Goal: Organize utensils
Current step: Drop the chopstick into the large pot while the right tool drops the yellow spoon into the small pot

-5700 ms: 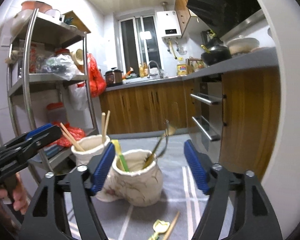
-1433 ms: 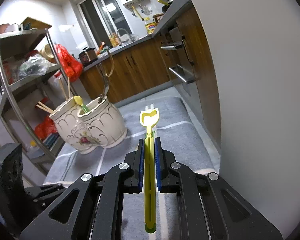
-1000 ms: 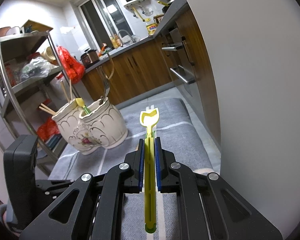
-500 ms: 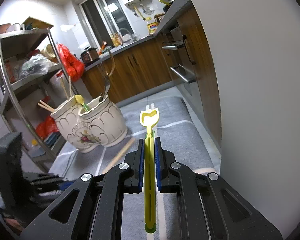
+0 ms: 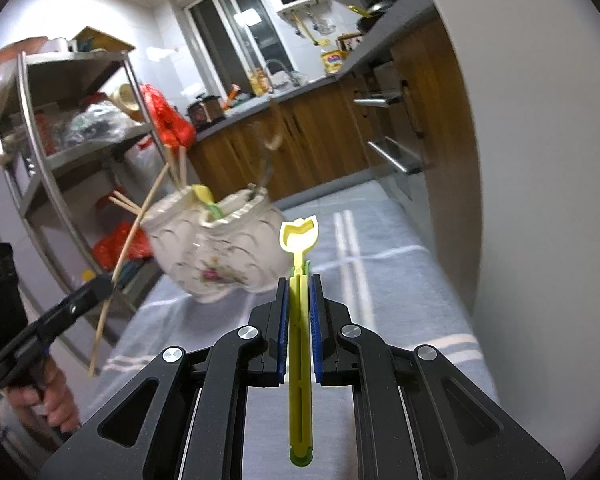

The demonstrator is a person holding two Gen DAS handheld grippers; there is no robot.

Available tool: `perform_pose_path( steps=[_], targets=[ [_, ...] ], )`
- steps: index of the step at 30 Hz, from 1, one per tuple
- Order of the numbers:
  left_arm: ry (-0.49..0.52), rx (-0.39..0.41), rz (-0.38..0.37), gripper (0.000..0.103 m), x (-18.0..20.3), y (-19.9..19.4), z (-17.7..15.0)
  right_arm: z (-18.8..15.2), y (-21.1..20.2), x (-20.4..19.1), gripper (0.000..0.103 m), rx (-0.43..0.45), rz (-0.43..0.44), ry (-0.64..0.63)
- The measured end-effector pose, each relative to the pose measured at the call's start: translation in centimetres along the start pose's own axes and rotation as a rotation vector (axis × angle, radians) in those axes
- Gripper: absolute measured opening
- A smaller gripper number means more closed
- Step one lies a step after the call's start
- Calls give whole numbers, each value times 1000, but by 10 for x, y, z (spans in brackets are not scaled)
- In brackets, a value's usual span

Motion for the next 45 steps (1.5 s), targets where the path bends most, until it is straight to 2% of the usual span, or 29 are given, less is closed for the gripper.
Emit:
perform_pose_path(
  steps=[7,11,17,24,29,34,39,45],
  targets=[
    [-24,177,53,6,-31,-3,43,38,18,-33,11,82,57,-29],
    [-89,228,35,6,-54,11,66,62,38,-58,11,129,102,-49],
    [-112,255,30,6,-73,45,88,88,71,-73,11,169,150,-22],
    [-75,271,101,6,-78,76,97,104,115,-81,11,176,138,-18],
    [-10,261,169,6,-74,93,90,103,136,-84,11,170,117,-24],
    [77,255,209,6,-65,102,80,95,149,-92,11,187,62,-96],
    [106,254,212,6,-62,103,73,87,156,-95,11,191,4,-153],
    [138,248,203,6,-57,98,68,80,154,-96,11,159,-10,-181]
  ],
)
Point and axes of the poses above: each gripper's, at about its wrist camera, not at the fingertips, and y roughly the way its jaws point, x to its right, z to its top, the point moved 1 cm from there along y, roughly the way its jaws point, and after that the axes turned 5 degrees about -z, right-handed, at the moved point
